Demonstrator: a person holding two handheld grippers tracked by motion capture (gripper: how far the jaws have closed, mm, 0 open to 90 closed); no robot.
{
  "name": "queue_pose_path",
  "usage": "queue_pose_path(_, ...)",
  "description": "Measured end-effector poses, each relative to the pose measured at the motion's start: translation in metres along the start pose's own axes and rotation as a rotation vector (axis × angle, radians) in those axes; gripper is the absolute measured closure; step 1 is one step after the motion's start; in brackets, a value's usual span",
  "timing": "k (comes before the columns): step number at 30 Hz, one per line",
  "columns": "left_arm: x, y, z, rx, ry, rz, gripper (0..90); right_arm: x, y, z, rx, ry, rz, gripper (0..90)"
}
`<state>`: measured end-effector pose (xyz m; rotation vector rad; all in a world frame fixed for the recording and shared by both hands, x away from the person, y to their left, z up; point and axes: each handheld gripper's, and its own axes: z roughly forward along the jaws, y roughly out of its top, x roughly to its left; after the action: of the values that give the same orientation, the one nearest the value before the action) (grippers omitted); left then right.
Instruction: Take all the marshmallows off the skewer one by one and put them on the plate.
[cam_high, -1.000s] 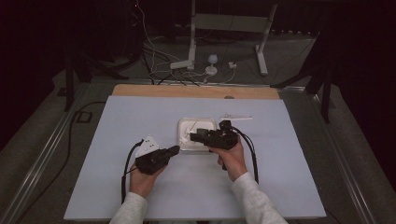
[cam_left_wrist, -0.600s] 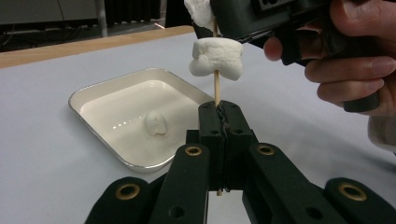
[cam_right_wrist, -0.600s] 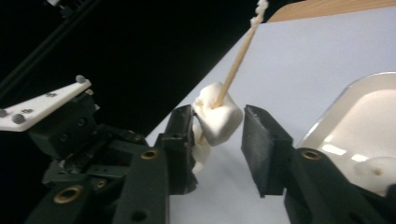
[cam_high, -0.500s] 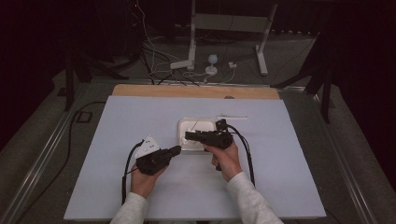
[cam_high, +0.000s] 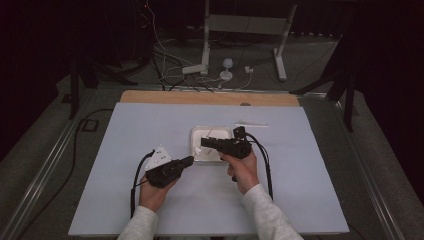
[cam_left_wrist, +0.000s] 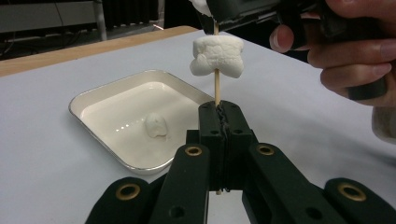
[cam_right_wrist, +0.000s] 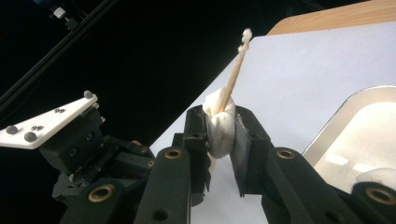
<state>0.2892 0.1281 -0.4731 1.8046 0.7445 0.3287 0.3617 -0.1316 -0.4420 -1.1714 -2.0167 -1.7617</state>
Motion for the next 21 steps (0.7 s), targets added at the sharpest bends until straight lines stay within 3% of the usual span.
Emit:
queue_pose_path(4, -0.001, 0.000, 0.000, 0.005, 0.006, 0.015, 90.0, 0.001, 0.002, -0.002, -0.011, -0.003, 0.002, 77.6)
queue_pose_path(6, -0.001, -0.001, 0.000, 0.030, 0.015, 0.034, 90.0, 0.001, 0.003, -0.004, -0.024, -0.007, 0.005, 78.1)
queue_pose_path(9, -0.001, -0.004, 0.000, 0.041, 0.016, 0.039, 90.0, -0.004, 0.010, -0.017, -0.097, -0.007, 0.043, 78.3)
queue_pose_path(16, -0.004, -0.002, 0.001, 0.039, 0.013, 0.062, 90.0, 0.000, 0.022, -0.029, -0.086, -0.060, -0.020, 78.2)
queue_pose_path(18, -0.003, -0.005, 0.002, 0.097, 0.053, 0.096, 90.0, -0.001, 0.024, -0.032, -0.128, -0.066, -0.015, 78.8)
queue_pose_path(20, 0.003, -0.010, 0.000, 0.089, 0.049, 0.053, 90.0, -0.004, 0.031, -0.044, -0.195, -0.056, 0.013, 79.1)
queue_pose_path(21, 0.005, -0.009, -0.001, 0.075, 0.048, 0.037, 90.0, -0.005, 0.035, -0.049, -0.199, -0.072, -0.006, 78.9)
